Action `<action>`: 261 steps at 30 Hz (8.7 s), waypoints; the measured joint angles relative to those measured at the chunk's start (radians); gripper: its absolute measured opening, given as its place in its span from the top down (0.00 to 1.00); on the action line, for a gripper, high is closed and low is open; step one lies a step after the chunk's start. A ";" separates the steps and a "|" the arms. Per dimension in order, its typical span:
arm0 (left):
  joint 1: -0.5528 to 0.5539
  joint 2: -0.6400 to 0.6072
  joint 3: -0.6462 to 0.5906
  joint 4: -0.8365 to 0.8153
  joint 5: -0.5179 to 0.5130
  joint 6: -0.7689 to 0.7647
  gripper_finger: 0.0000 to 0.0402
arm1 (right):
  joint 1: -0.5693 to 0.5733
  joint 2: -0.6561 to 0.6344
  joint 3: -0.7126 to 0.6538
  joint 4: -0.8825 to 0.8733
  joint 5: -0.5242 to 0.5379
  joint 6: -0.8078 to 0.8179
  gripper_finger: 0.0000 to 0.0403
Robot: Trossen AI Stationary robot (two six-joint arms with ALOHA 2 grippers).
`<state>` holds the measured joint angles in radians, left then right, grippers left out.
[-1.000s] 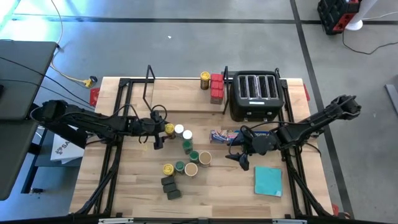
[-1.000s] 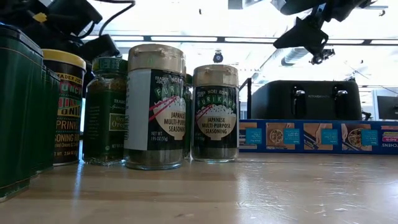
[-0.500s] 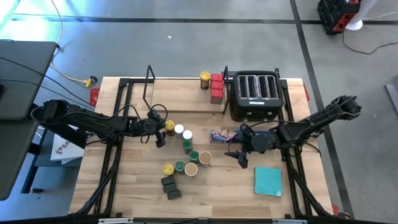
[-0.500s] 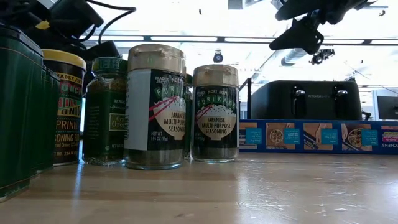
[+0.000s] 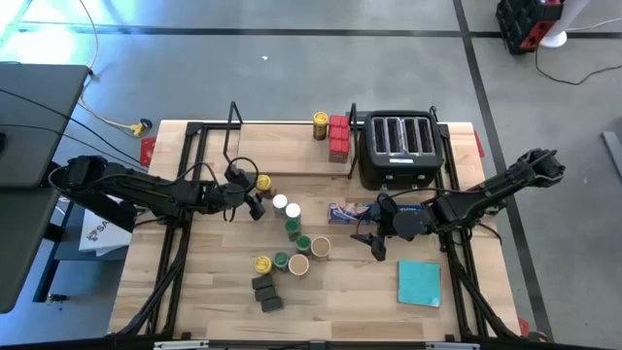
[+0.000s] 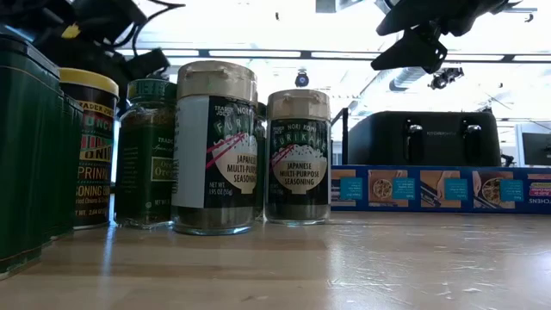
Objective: Shelf spices
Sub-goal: Put the top yellow seasoning can on the shelf aligned with the other yellow seasoning cans, then put the yellow seasoning can on the shelf aligned with the other yellow seasoning cans
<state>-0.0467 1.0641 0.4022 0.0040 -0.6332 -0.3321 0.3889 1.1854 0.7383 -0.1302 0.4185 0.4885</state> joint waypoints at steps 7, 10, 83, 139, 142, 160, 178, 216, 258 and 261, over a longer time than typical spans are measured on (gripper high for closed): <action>0.031 0.000 0.100 -0.002 -0.110 0.052 0.50 | -0.001 0.000 0.000 0.000 0.004 -0.010 0.30; 0.066 0.002 0.145 0.020 -0.110 0.042 0.50 | 0.000 0.000 0.000 0.000 0.035 -0.014 0.30; 0.355 0.563 0.774 -0.248 0.285 0.287 0.36 | 0.000 0.000 0.000 -0.007 0.267 0.000 0.30; 0.161 0.393 0.569 -0.289 0.432 0.134 0.91 | -0.012 0.005 0.000 0.000 0.257 0.008 0.30; -0.037 0.286 0.569 -0.543 0.278 -0.014 0.93 | 0.004 0.005 0.000 0.004 0.264 0.002 0.30; -0.713 0.145 0.533 -0.861 0.200 -0.747 0.67 | -0.035 0.004 0.000 0.085 0.255 -0.183 0.30; -0.429 0.266 0.567 -0.725 0.502 0.156 0.22 | -0.056 0.004 0.000 0.113 0.146 -0.171 0.30; -0.443 0.424 0.571 -0.601 0.536 0.142 0.27 | -0.056 0.004 0.000 0.120 0.142 -0.115 0.30; -0.155 -0.016 0.569 -0.725 0.376 0.167 0.43 | -0.090 -0.008 0.000 0.119 0.114 -0.149 0.30; -0.048 -0.009 0.569 -0.646 0.458 0.280 0.43 | -0.085 -0.008 0.000 0.119 0.129 -0.147 0.30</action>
<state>-0.0942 1.0553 0.9717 -0.6416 -0.1756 -0.0523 0.3038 1.1778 0.7383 -0.0113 0.5477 0.3416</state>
